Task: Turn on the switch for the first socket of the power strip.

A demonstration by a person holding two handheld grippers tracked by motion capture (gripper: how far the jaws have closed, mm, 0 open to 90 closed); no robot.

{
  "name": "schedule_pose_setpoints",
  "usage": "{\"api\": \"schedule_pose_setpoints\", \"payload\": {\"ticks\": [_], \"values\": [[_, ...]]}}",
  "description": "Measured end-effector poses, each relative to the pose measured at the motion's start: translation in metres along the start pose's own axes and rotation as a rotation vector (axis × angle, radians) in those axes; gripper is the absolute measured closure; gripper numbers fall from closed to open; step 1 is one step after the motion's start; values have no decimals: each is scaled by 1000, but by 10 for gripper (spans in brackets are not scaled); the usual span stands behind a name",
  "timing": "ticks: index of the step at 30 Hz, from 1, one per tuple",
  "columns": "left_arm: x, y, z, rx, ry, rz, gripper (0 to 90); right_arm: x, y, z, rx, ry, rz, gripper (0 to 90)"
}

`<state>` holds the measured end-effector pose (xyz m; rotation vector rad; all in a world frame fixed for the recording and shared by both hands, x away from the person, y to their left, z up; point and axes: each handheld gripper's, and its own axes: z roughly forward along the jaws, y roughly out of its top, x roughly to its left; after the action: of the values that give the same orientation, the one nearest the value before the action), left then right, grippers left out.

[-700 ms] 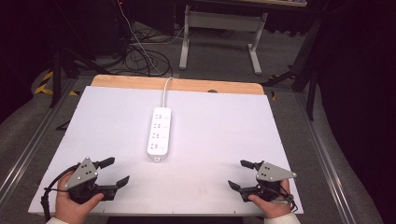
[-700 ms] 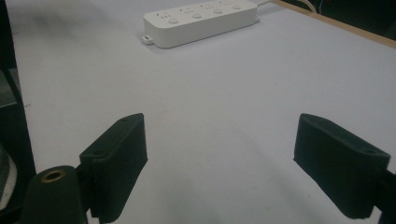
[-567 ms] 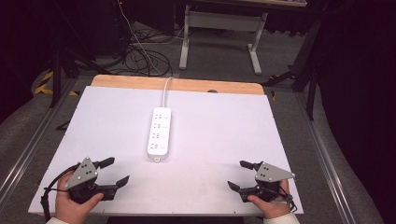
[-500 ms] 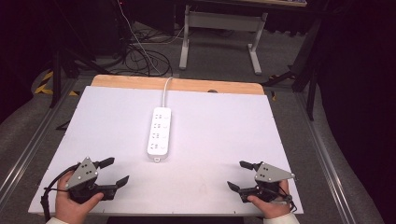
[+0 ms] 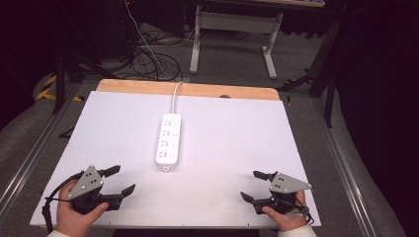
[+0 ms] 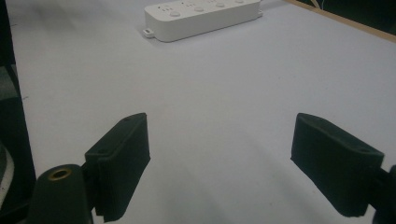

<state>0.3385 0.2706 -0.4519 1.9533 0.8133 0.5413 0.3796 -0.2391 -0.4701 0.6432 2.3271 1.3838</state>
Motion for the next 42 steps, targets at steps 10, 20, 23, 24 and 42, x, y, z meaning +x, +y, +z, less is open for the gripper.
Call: {"api": "schedule_pose_setpoints", "payload": {"ticks": [10,20,23,24,42], "values": [[3,11,3,21,-73,-67,234,1,-4,1,11,7,15,209],[14,38,15,6,-113,-37,322,5,-9,2,25,14,27,213],[16,47,20,15,-115,-13,329,5,-10,1,20,10,31,213],[18,50,21,24,-119,-9,338,6,-10,0,21,9,32,213],[39,82,45,50,-150,-15,435,7,-12,-1,29,12,33,215]]}}
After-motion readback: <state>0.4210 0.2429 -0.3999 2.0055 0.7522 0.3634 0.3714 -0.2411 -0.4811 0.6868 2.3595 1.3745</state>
